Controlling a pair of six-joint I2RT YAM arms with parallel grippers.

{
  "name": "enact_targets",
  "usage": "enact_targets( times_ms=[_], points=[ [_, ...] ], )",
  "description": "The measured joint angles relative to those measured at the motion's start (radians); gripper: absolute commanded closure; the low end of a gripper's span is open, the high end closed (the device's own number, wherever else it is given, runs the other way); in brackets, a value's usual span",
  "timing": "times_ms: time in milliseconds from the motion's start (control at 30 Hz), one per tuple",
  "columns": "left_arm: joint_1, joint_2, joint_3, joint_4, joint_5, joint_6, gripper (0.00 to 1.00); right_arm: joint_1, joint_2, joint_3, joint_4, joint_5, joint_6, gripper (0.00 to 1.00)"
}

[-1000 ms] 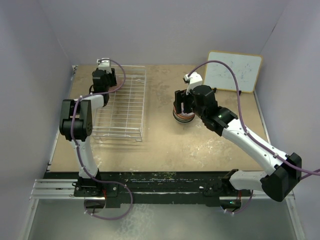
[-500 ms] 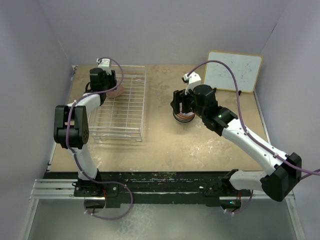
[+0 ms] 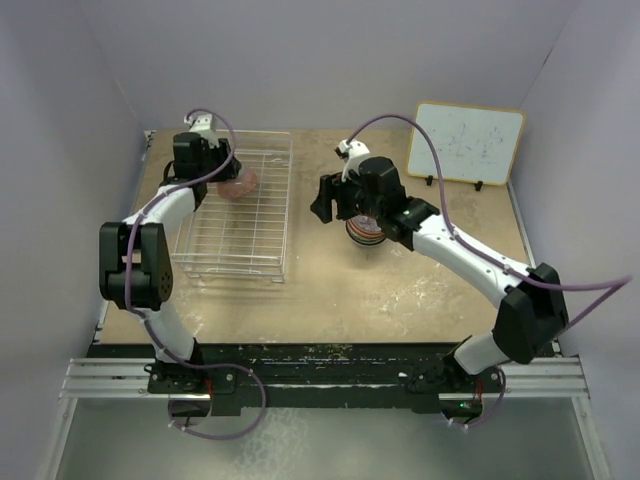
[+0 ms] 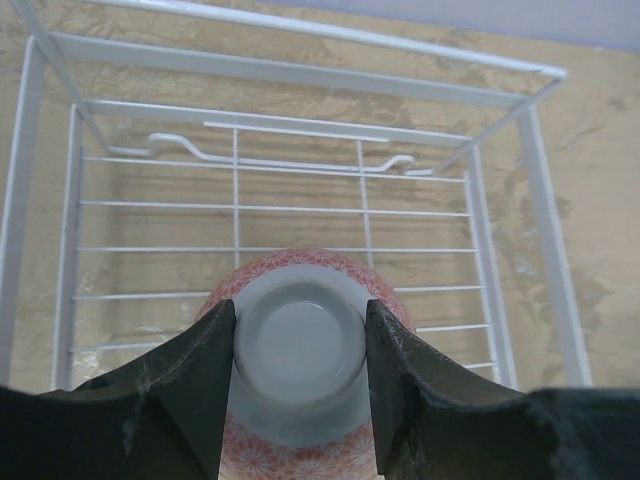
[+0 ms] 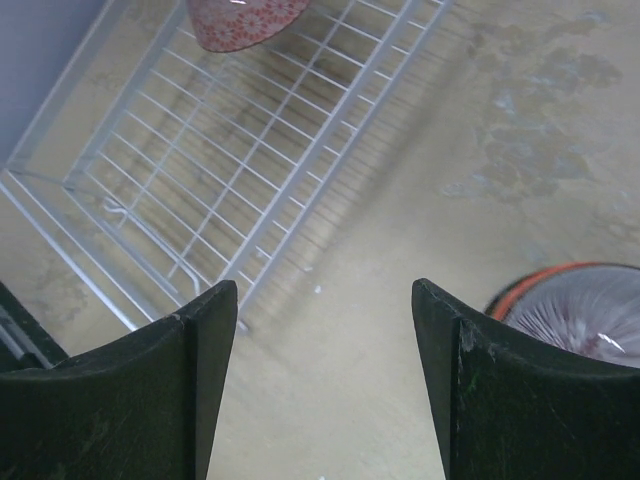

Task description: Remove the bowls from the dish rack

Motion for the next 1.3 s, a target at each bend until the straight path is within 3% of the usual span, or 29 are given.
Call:
enact_targets(
  times_ms=[267,633,833,1300],
  points=[
    [0.037,-0.093,-0.013,0.031,0.127,-0.184,1.0,0.0,0.186,0.133,0.141,-0.148,0.157,0.26],
    [0.115,-0.216,-0.246,0.23,0.272,-0.473,1.0,0.0,0.371,0.146,0.576,-0.357,0.473,0.26],
    [0.129,-0.217,-0.287,0.346,0.336,-0.61,1.0,0.0,0.462,0.185,0.757,-0.411,0.603,0.28],
    [0.134,-0.217,-0.348,0.607,0.466,-0.831,1.0,-0.003,0.63,0.308,0.851,-0.462,0.741,0.34]
  ],
)
